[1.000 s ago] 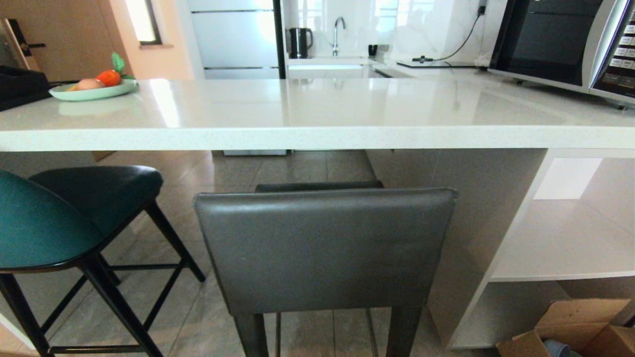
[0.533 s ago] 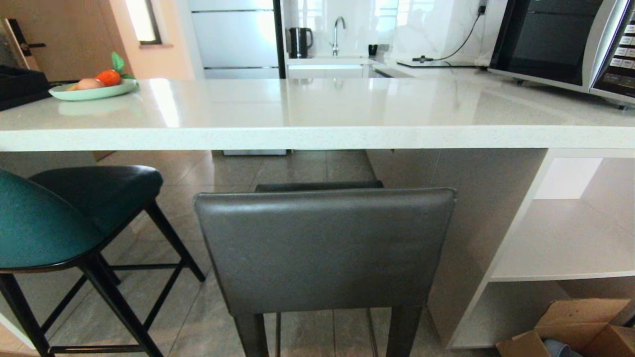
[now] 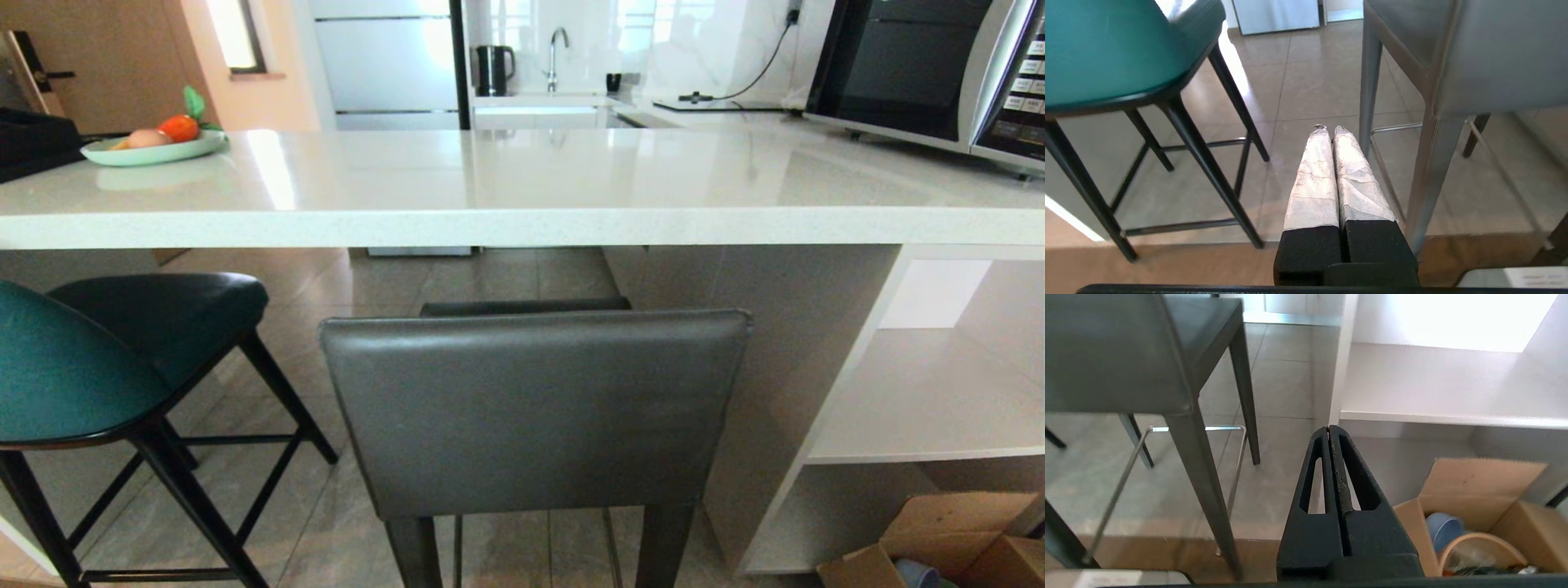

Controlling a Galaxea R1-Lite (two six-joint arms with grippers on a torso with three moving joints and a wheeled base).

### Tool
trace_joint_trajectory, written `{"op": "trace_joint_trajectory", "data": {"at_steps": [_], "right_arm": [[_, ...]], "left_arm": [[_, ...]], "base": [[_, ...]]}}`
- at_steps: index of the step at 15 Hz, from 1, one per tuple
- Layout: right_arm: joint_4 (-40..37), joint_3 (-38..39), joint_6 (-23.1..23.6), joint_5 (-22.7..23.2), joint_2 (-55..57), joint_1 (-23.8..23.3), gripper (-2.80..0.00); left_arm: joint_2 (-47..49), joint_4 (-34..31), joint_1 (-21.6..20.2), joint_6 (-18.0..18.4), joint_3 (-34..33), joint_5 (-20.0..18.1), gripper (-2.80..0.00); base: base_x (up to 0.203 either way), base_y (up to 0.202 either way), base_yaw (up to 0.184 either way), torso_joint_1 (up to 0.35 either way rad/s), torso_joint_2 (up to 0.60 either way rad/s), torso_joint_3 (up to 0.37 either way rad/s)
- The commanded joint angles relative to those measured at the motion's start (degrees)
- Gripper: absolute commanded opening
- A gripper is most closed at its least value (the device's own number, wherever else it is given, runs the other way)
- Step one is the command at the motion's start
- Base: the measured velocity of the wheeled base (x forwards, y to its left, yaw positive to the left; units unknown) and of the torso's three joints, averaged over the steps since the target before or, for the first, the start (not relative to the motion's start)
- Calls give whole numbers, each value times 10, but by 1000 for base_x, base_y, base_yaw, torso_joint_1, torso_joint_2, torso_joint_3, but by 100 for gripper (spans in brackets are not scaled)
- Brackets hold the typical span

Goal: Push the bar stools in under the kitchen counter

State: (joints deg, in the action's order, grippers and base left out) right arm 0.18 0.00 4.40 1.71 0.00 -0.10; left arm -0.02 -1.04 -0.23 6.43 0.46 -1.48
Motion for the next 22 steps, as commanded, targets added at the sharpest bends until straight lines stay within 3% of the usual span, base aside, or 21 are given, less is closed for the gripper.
{"op": "trace_joint_trajectory", "data": {"at_steps": [1, 10, 15, 22], "right_arm": [[1, 3, -15, -10, 1, 0, -280], [3, 3, -36, -15, 1, 0, -280], [3, 3, -36, -15, 1, 0, -280], [3, 3, -36, -15, 1, 0, -280]], "left_arm": [[0, -1, 1, -11, -1, -1, -280], [0, -4, 1, -9, 0, -6, -280], [0, -4, 1, -9, 0, -6, -280], [0, -3, 1, -9, 0, -6, -280]], "base": [[0, 0, 0, 0, 0, 0], [-10, -6, 0, 2, 1, 0], [-194, -149, 1, -1, 4, 3], [-194, -18, -1, 1, 2, 2]]}}
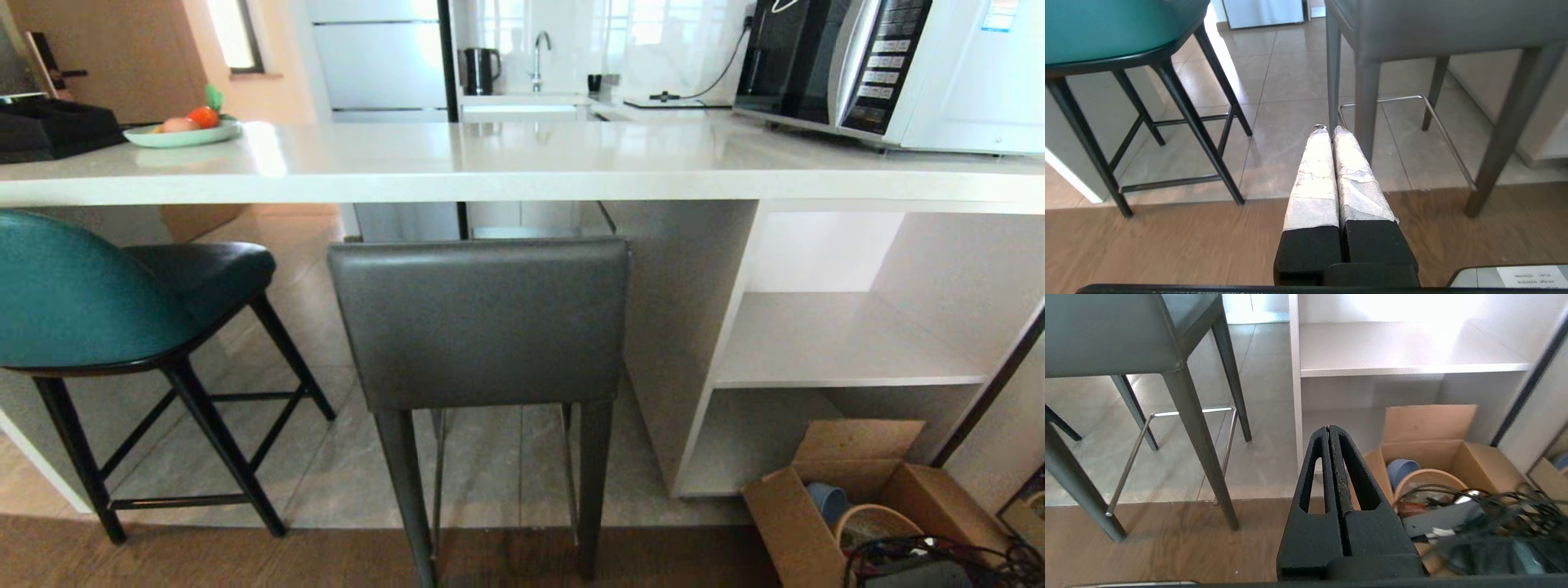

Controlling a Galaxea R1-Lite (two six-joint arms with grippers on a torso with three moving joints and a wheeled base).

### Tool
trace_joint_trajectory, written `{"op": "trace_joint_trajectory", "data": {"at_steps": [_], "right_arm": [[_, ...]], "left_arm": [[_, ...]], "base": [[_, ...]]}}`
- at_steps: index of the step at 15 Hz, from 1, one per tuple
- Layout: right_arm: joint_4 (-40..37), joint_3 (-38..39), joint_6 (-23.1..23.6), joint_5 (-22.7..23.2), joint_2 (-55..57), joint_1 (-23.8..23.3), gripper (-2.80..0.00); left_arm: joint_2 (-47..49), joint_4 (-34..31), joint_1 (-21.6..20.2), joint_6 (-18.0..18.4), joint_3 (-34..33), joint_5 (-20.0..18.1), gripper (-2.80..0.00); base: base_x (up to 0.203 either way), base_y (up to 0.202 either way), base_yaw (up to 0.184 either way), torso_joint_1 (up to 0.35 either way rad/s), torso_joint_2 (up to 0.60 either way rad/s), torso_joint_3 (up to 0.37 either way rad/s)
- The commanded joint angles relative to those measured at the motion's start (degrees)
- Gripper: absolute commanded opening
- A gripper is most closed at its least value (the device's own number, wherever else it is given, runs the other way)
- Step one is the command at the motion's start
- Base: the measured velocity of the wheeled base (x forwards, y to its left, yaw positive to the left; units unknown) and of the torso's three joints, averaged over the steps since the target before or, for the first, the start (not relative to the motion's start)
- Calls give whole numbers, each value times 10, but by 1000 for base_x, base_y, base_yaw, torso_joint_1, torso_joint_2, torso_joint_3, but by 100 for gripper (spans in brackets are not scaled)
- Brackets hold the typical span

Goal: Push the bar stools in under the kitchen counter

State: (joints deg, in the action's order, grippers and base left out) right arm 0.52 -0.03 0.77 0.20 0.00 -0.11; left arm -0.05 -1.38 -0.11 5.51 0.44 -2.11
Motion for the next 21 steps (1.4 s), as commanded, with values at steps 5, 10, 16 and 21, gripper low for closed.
{"op": "trace_joint_trajectory", "data": {"at_steps": [5, 10, 16, 21], "right_arm": [[-1, 3, -1, 0, 1, 0, -280], [-1, 3, -1, 0, 1, 0, -280], [-1, 3, -2, 0, 1, 0, -280], [-1, 2, -2, 0, 1, 0, -280]], "left_arm": [[0, 1, 0, 0, 0, 1, -280], [0, 2, 1, -15, 0, 5, -280], [0, 2, 1, -16, 0, 5, -280], [0, 1, 1, -15, 0, 5, -280]], "base": [[-25, -13, -3, -1, 0, 1], [1, 12, -2, 0, 1, 1], [1, 181, -1, 0, 1, 3], [0, 196, -1, 3, 2, 3]]}}
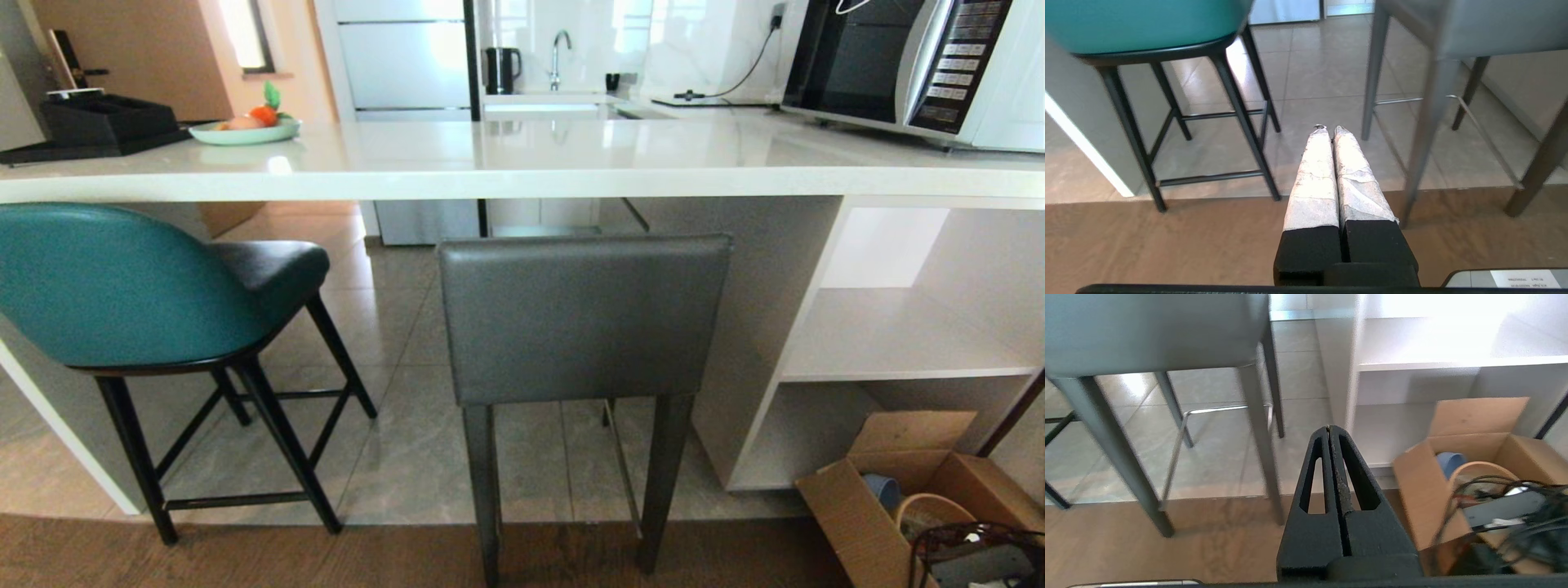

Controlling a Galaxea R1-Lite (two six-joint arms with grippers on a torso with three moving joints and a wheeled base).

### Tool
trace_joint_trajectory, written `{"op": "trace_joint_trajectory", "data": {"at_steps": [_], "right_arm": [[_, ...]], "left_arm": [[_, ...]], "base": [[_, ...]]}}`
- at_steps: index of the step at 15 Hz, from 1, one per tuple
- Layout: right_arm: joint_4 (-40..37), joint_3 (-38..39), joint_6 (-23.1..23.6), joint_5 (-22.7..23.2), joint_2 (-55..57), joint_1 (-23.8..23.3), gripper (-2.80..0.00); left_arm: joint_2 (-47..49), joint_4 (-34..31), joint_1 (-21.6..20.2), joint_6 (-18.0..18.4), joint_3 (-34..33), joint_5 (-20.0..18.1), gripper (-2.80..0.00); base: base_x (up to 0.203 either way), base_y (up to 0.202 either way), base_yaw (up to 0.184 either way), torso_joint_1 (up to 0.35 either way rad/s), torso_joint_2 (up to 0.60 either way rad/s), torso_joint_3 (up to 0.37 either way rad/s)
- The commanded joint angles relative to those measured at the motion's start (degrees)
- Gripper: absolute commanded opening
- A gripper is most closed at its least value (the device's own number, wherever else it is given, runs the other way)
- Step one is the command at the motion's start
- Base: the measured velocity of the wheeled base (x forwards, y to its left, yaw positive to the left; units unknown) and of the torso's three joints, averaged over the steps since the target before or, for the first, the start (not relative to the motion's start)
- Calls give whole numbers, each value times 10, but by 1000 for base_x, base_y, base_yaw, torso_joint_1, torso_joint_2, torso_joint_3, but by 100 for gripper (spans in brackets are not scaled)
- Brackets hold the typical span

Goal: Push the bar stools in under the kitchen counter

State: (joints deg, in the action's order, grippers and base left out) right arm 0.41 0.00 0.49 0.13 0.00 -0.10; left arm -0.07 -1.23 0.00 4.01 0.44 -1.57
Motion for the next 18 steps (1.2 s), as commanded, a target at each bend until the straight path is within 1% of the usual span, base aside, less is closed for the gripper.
{"op": "trace_joint_trajectory", "data": {"at_steps": [1, 18], "right_arm": [[0, 2, 0, 0, 1, 0, -280], [0, 3, 0, 0, 1, 0, -280]], "left_arm": [[1, -2, 0, 0, 1, 0, -280], [1, -2, 0, -1, 1, 0, -280]], "base": [[0, 197, 0, 4, -1, -1], [0, 199, -2, 3, 2, 2]]}}
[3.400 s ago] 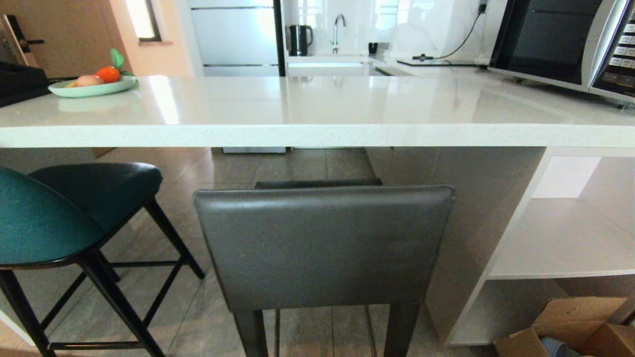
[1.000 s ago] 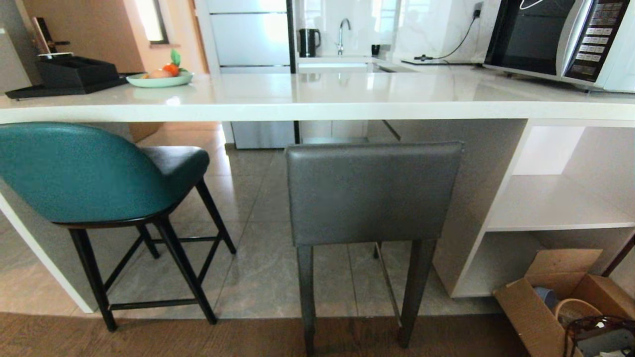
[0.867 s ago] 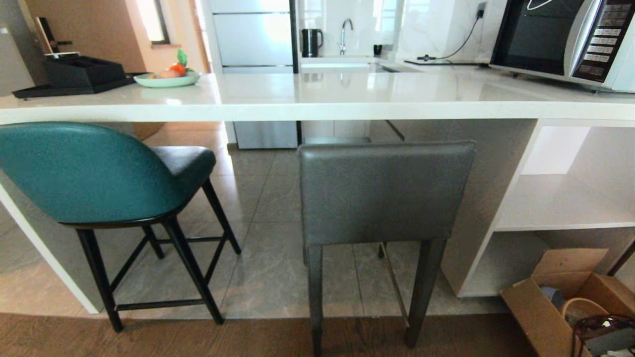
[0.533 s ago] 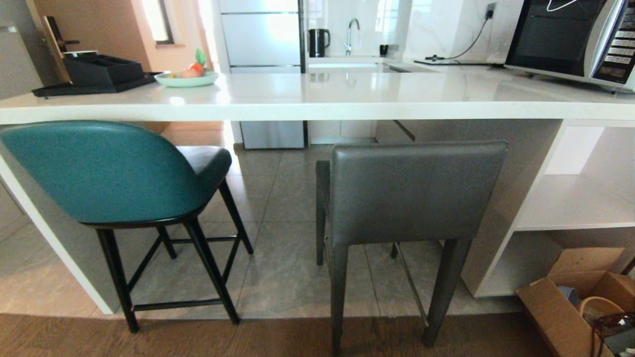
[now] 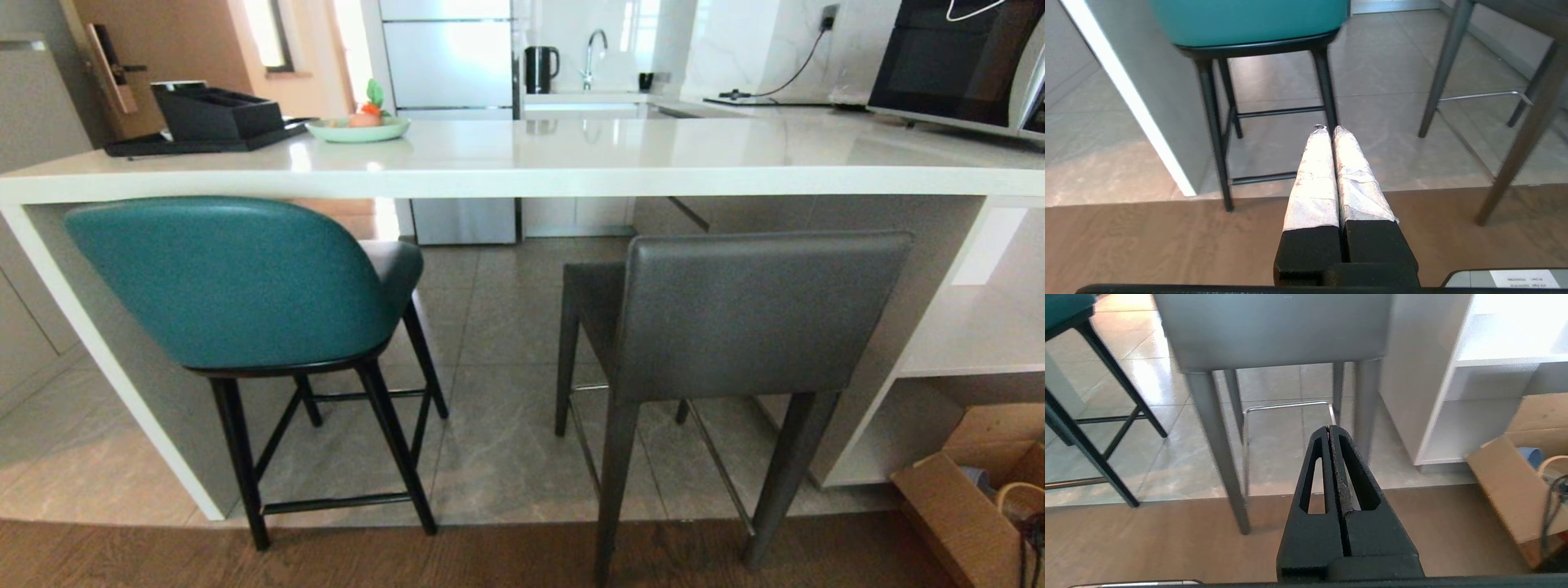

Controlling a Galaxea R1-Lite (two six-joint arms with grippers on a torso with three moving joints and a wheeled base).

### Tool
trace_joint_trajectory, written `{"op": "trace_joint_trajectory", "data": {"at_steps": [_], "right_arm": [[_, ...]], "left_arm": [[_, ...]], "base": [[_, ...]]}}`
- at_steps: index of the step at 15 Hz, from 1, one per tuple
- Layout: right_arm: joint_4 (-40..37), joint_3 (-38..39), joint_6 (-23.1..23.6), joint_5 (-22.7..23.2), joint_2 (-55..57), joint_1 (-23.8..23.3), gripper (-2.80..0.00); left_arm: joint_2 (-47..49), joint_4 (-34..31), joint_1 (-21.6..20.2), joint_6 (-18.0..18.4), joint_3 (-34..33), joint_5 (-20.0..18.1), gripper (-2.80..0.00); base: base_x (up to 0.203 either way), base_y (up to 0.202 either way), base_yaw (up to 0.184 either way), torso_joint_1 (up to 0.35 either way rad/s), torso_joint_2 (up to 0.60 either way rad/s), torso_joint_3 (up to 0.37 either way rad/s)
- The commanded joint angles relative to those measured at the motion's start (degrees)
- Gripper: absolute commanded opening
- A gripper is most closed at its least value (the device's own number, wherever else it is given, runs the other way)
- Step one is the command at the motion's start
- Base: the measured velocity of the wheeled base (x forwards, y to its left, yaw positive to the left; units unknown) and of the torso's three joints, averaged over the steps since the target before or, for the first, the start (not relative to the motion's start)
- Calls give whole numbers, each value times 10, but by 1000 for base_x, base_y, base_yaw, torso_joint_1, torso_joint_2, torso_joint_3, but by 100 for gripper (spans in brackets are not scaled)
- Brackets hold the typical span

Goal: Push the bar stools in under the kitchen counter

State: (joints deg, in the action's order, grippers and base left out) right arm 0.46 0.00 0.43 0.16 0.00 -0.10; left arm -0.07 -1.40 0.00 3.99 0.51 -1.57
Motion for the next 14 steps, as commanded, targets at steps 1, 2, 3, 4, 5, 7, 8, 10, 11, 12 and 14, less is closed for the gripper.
{"op": "trace_joint_trajectory", "data": {"at_steps": [1, 2, 3, 4, 5, 7, 8, 10, 11, 12, 14], "right_arm": [[0, 3, 0, 0, 1, 0, -280], [0, 3, 0, 0, 1, 0, -280], [0, 2, 0, 0, 1, 0, -280], [0, 3, 0, 0, 1, 0, -280], [0, 3, 0, 0, 1, 0, -280], [0, 2, 0, 0, 1, 0, -280], [0, 2, 0, 0, 1, 0, -280], [0, 3, 0, 0, 1, 0, -280], [0, 2, 0, 0, 1, 0, -280], [0, 3, 0, 0, 1, 0, -280], [0, 2, 0, 0, 1, 0, -280]], "left_arm": [[1, 0, 0, 0, 0, 0, -280], [1, 1, 0, 0, -1, 0, -280], [1, 2, 0, 0, -1, 0, -280], [1, 2, 0, 0, -1, 0, -280], [1, 2, 0, 0, -1, 0, -280], [1, 2, 0, 0, -1, 0, -280], [1, 2, 0, 0, -1, 0, -280], [1, 2, 0, 0, -1, 0, -280], [1, 2, 0, 0, -1, 0, -280], [1, 3, 0, 0, -1, 0, -280], [1, 3, 0, 0, -1, 0, -280]], "base": [[0, 200, -1, 7, 3, 2], [0, 201, -1, 3, 3, 2], [0, 198, -2, -2, -2, 3], [0, 198, -3, 7, 3, 2], [0, 198, -1, 0, 1, 2], [0, 161, -2, -1, 4, 2], [0, 88, -6, 32, -87, -57], [0, 0, 0, 61, -269, -234], [0, 0, 0, 17, -154, -281], [0, 0, 0, 119, -281, -292], [0, 0, 0, 187, -558, -289]]}}
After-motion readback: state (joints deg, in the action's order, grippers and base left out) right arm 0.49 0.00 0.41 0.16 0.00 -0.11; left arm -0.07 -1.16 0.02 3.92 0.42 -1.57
